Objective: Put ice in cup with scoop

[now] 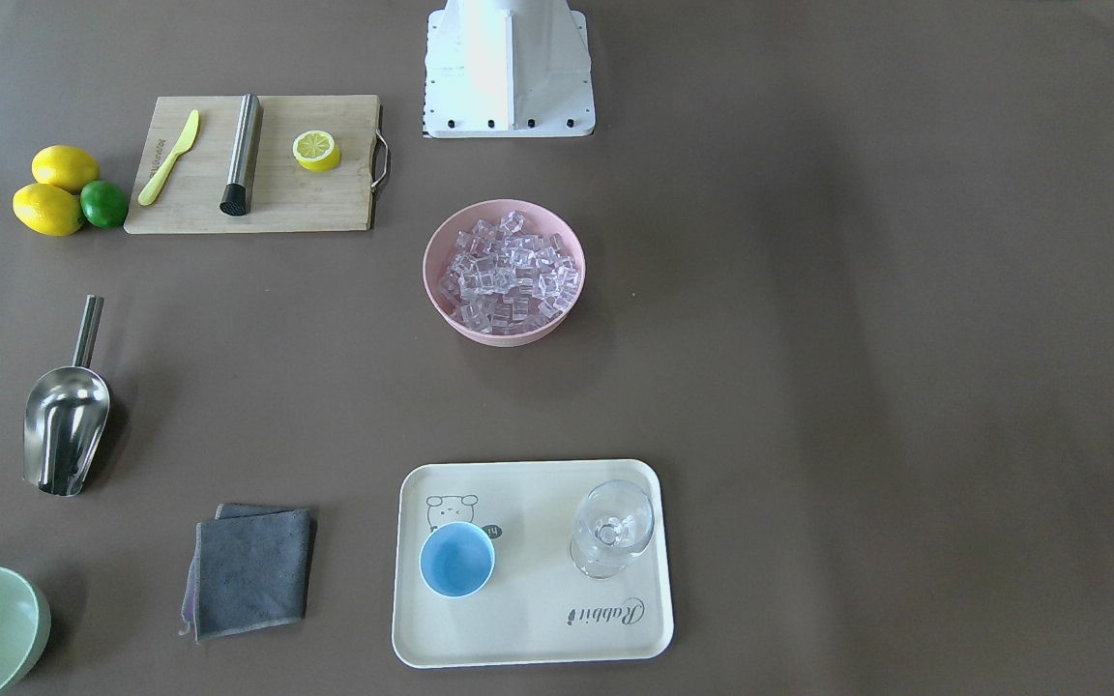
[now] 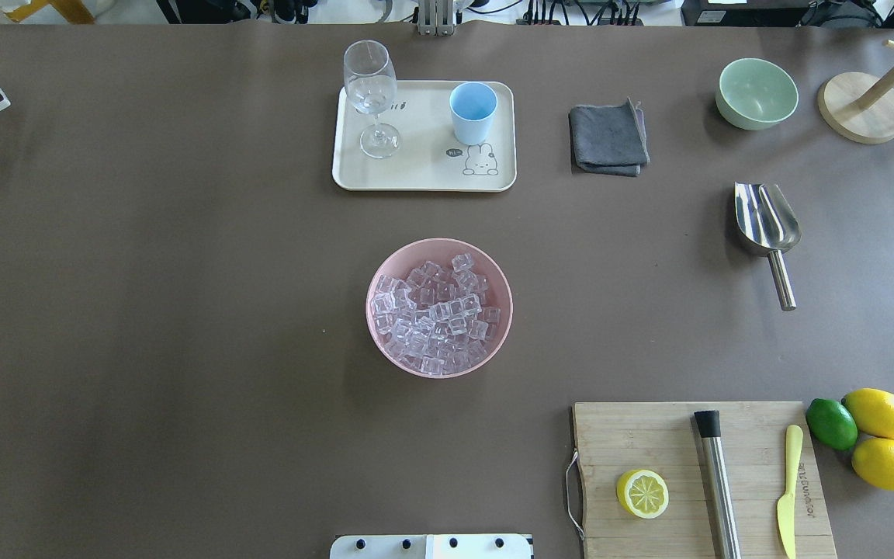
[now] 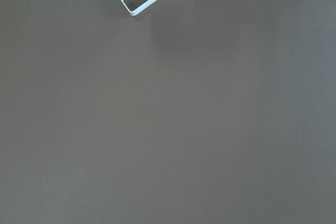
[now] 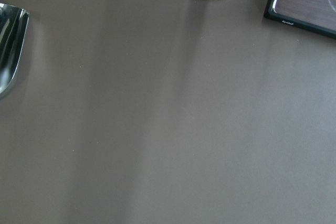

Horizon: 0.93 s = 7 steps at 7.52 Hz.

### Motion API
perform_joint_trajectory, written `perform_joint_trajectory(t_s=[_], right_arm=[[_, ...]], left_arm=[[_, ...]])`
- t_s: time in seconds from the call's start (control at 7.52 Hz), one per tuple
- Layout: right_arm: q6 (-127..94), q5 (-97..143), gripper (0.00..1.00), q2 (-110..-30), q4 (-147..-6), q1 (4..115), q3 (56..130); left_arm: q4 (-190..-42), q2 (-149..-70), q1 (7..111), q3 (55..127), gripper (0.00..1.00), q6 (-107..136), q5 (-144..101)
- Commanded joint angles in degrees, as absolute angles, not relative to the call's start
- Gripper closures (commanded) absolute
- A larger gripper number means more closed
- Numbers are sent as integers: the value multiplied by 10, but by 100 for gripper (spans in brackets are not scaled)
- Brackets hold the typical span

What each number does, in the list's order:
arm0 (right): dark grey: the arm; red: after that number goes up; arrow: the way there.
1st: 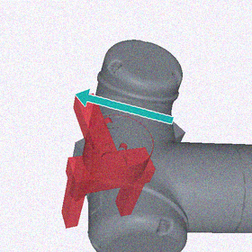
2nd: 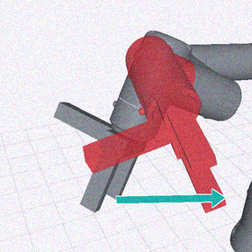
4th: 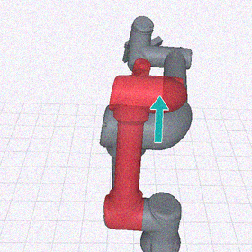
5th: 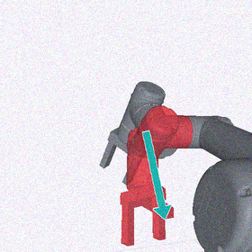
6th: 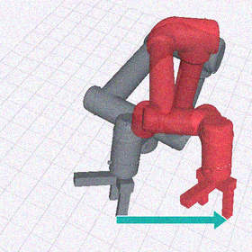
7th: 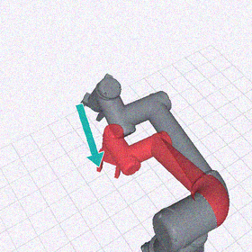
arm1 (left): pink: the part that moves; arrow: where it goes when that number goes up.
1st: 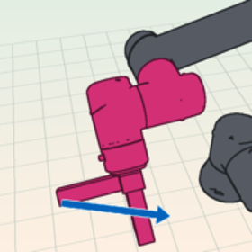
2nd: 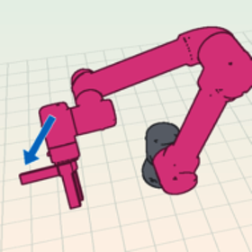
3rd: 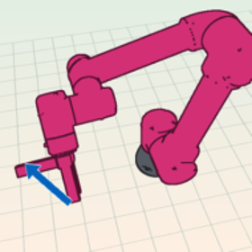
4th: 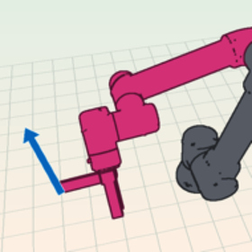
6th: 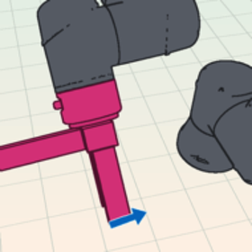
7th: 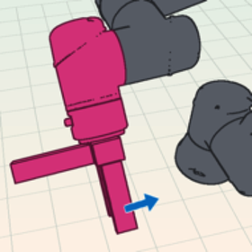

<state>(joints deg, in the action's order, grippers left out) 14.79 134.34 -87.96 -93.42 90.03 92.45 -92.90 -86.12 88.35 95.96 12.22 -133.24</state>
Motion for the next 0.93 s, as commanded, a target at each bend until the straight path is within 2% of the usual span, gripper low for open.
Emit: perform_joint_trajectory(t_s=[0.0,0.8], right_arm=[[149,1345,0,-883,-935,901,924],[147,1353,0,-889,-934,899,921]], left_arm=[[-928,-861,883,960,2,122,-1332],[-927,-863,883,962,2,127,-1335]])
